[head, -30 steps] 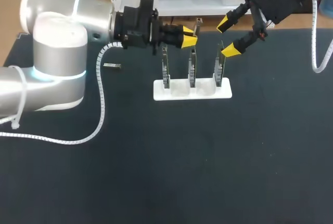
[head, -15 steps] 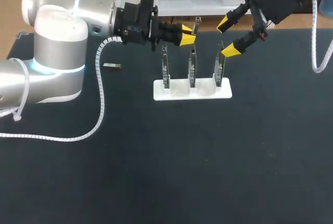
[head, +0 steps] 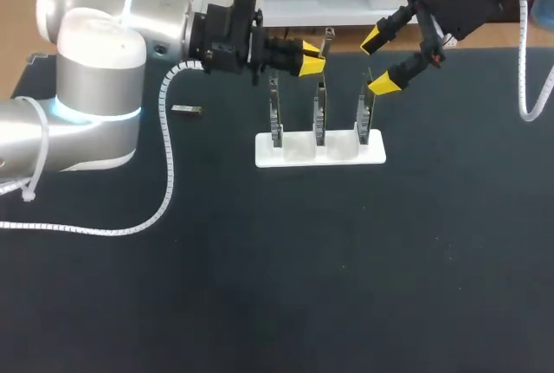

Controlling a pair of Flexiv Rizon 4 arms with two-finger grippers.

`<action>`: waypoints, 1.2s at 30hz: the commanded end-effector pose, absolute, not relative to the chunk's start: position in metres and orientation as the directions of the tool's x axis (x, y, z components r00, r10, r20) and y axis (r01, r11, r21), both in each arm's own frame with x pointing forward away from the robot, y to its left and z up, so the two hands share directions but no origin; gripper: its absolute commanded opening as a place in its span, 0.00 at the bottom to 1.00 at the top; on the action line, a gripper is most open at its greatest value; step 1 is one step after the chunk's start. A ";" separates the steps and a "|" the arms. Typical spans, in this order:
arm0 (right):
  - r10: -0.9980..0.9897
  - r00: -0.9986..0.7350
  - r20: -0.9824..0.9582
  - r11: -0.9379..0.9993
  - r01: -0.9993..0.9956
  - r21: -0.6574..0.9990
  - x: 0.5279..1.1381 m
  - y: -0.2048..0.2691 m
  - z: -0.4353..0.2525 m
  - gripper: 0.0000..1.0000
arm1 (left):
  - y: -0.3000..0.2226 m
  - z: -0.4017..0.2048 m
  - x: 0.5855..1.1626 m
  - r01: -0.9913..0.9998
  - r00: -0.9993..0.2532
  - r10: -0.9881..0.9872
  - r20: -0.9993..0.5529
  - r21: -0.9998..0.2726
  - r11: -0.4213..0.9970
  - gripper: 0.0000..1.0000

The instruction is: Pick up the optical module with the left hand, and insert it into the network port with the right hand.

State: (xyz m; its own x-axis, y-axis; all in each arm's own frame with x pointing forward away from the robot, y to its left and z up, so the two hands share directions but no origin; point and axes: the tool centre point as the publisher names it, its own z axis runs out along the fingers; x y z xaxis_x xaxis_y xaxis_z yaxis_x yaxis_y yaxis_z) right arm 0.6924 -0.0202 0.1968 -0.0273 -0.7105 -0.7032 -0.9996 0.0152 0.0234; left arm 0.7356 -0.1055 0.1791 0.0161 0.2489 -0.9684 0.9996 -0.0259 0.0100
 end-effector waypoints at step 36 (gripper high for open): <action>-0.709 -0.026 -0.705 0.013 -1.000 0.024 0.693 -0.020 0.196 1.00 | -0.113 0.182 0.749 0.999 -0.001 0.115 -0.993 0.006 0.054 0.00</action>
State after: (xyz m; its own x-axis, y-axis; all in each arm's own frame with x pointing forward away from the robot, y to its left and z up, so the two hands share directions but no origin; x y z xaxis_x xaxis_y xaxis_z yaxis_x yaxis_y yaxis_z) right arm 0.6924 -0.0202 0.1968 -0.0273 -0.7105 -0.7032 -0.9996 0.0152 0.0234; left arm 0.7471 -0.1088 0.1863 -0.0030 0.1213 -0.9926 0.9986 0.0529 0.0034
